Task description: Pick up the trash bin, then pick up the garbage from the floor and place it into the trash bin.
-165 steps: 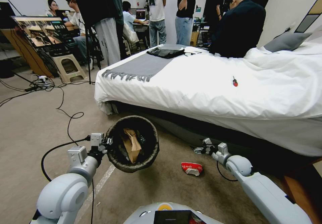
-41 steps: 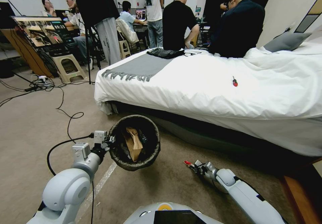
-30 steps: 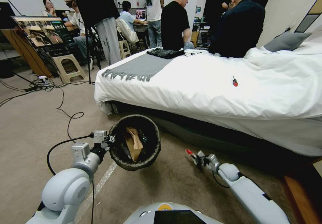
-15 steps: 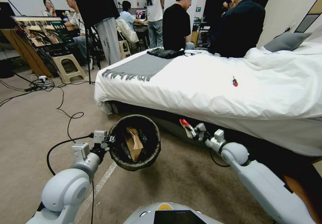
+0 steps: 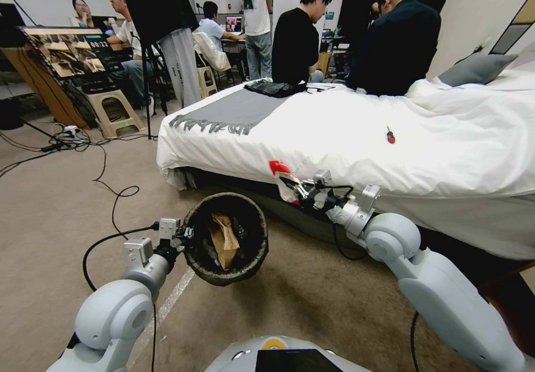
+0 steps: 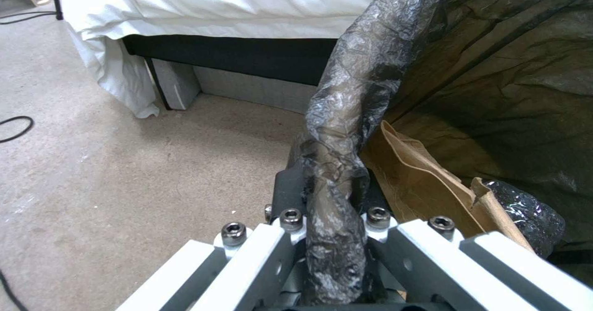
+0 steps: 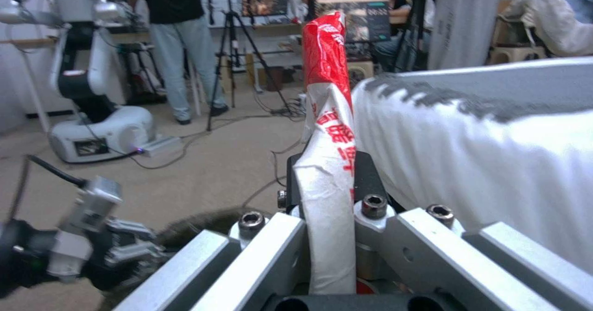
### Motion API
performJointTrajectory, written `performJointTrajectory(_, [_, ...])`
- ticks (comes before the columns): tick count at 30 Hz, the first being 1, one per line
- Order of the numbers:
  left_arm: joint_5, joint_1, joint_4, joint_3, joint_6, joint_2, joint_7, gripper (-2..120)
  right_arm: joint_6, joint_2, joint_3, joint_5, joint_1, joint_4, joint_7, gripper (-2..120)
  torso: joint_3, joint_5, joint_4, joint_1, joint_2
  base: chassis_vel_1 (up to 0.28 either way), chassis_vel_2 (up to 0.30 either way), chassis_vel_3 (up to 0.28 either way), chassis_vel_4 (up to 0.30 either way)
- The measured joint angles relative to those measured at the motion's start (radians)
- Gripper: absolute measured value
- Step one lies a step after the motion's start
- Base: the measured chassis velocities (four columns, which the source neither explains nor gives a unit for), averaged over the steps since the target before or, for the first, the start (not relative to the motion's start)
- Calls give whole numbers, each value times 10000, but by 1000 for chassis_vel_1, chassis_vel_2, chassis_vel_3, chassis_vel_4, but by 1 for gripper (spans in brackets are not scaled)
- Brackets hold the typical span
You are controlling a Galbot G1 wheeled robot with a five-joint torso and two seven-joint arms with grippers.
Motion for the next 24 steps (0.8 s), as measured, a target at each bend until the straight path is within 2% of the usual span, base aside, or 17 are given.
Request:
performJointTrajectory(5, [31,-51,33,87,0,1,-1,1,-100,168,-882,335,827,84,265,0,0,1,3,0,0,0,0,0,0])
performJointTrajectory(12, [41,-116,64,126,0,20,-1,1,-221,627,-2778,446,1830,-75,754,0,0,-1,4,0,0,0,0,0,0])
performJointTrajectory(24, [16,-177,100,87,0,46,-2,1,-529,641,-3385,397,1576,-132,979,0,0,1,2,0,0,0,0,0,0])
